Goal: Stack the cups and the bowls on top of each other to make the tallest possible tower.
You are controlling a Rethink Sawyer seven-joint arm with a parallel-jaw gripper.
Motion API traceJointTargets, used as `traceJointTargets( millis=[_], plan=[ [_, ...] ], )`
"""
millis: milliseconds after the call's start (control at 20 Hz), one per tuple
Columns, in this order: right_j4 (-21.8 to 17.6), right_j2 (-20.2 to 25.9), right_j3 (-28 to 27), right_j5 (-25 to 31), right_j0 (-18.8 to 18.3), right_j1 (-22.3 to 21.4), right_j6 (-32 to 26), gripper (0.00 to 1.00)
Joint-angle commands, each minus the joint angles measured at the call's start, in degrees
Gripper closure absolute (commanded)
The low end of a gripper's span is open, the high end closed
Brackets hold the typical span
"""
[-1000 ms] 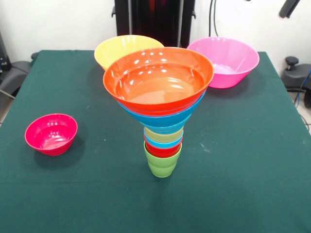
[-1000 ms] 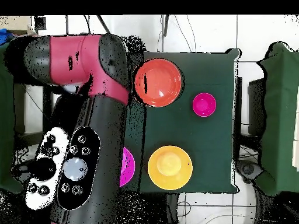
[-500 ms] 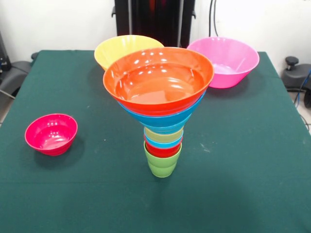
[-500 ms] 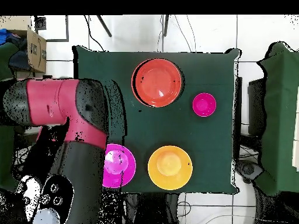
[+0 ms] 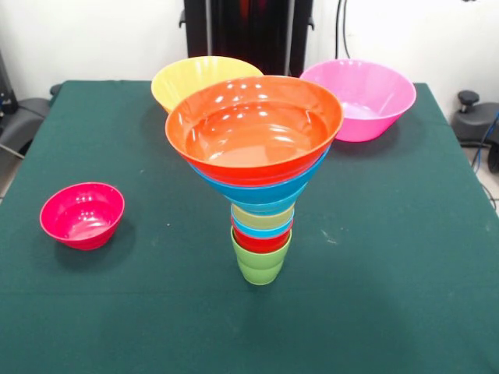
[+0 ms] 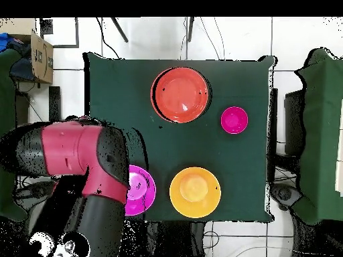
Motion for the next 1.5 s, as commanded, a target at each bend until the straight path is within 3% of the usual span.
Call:
traceJointTargets(
  millis=[50,1050,1500],
  plan=[
    [-0.56,3.19,15.41,-10.74,1.26,0.35,12.04,0.0],
    [3.72,4.01,21.3,-28.52,4.09,8.3,15.57,0.0],
    [5.98,3.2,21.59,-32.86,6.01,11.45,15.46,0.0]
  ],
)
